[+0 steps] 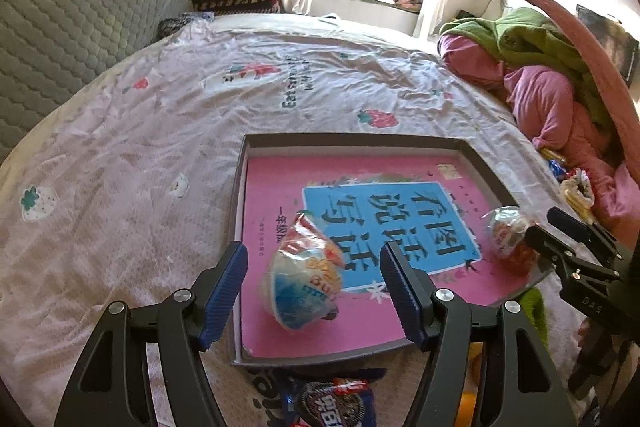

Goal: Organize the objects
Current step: 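Carry the Kinder bag over the grey box while right tool carries the red bag, then open left tool onto the book while right tool releases the red bag in the box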

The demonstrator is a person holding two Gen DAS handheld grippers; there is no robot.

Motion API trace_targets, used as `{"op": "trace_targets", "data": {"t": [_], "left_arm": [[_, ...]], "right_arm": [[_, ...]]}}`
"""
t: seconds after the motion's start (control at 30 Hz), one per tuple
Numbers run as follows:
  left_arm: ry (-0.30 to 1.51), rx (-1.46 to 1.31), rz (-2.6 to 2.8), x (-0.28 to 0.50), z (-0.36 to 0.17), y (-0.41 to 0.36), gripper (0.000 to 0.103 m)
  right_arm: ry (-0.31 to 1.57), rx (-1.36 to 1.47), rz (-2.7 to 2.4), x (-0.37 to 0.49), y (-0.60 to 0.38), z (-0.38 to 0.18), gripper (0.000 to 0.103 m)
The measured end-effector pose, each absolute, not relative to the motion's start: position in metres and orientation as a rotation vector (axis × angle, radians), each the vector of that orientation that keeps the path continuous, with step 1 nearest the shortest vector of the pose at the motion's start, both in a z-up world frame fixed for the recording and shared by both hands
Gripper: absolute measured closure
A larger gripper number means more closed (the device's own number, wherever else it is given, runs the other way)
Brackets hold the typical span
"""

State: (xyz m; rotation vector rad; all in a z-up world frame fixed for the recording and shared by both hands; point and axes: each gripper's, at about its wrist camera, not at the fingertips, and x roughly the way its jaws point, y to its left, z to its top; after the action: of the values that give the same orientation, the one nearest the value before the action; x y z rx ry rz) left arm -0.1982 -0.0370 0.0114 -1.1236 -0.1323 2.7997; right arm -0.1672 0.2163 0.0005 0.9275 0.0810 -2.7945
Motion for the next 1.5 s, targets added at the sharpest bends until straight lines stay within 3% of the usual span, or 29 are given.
{"op": "trace_targets", "data": {"t": [0.1,0.8,1.5], "left_arm": [[-0.116,-1.099,2.809,-0.193,0.017,-0.035,0.026],[-0.055,-1.037,2.914,-0.156,0.029,-0.029,0.026],[-0.123,-1.025,2.929,-0.124,0.033,-0.022,0.026]], "right_arm": [[0.092,0.900,-2.792,-0.163,0.213,0.005,0.039],[0.105,0.834,-2.753,-0.135,0.193,0.018,0.039],[0.035,0.835,-2.731,-0.109,0.190,0.027,0.039]]}}
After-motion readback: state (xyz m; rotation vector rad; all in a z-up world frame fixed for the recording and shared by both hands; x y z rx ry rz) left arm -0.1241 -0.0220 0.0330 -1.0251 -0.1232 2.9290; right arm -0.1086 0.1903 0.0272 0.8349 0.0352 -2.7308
